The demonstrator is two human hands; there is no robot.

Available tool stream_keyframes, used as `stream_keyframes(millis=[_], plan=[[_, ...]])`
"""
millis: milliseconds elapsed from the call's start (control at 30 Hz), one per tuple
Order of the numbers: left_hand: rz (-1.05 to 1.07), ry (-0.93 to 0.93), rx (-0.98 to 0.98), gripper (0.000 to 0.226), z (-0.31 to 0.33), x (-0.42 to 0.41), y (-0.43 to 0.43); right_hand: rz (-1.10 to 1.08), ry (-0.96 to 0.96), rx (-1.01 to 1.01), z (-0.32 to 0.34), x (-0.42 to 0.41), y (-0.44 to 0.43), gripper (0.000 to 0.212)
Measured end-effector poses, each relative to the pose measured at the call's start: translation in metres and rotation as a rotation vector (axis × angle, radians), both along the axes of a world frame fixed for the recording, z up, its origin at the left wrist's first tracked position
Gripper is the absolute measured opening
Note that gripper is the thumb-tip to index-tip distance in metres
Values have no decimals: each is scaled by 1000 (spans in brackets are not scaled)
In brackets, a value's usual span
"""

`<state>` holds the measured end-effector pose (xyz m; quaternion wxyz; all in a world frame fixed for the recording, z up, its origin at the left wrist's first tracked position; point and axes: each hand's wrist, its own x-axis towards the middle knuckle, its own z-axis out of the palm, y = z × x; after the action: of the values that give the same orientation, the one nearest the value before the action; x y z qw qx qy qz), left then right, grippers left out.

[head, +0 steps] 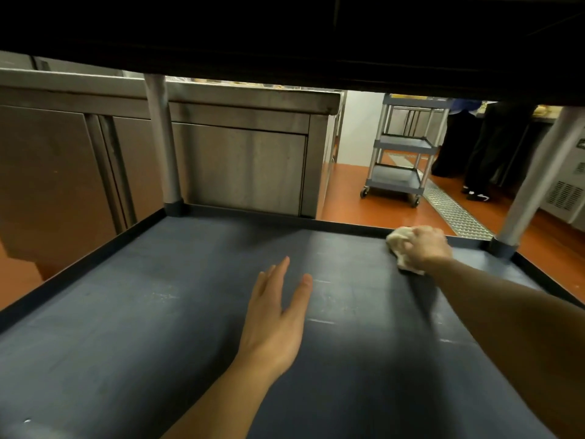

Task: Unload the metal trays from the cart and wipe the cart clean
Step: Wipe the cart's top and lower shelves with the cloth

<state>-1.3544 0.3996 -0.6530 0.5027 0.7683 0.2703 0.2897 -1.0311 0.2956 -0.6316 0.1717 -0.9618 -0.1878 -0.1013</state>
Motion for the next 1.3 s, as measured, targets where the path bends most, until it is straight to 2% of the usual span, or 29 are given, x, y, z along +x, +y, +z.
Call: stream_keyframes(millis=[67,233,433,533,700,867,967,1000,1133,1300], plan=[[-11,12,0,92,0,3,-3,-109,41,-35,4,16,-38,43],[-39,47,14,90,-3,5,-6,-259,72,79,6,37,-107,43],[-38,47,7,91,-6,-4,0,-220,171,88,8,13,-67,58],[-16,30,-4,87,-4,-12,7,-72,163,98,10,-18,-11,62],[12,20,35,68,0,-34,22,189,86,90,-3,-89,107,55],[192,-17,18,61,1,-89,53,527,134,118,-10,-182,218,51],[307,-25,31,55,1,-130,70,697,90,73,-9,-248,269,36],[343,-17,41,54,1,-143,74,742,107,94,-10,-269,280,35],[405,-40,70,45,2,-184,88,918,162,177,-14,-345,298,65],[482,-109,234,67,4,-209,77,1130,201,185,-9,-408,268,56]])
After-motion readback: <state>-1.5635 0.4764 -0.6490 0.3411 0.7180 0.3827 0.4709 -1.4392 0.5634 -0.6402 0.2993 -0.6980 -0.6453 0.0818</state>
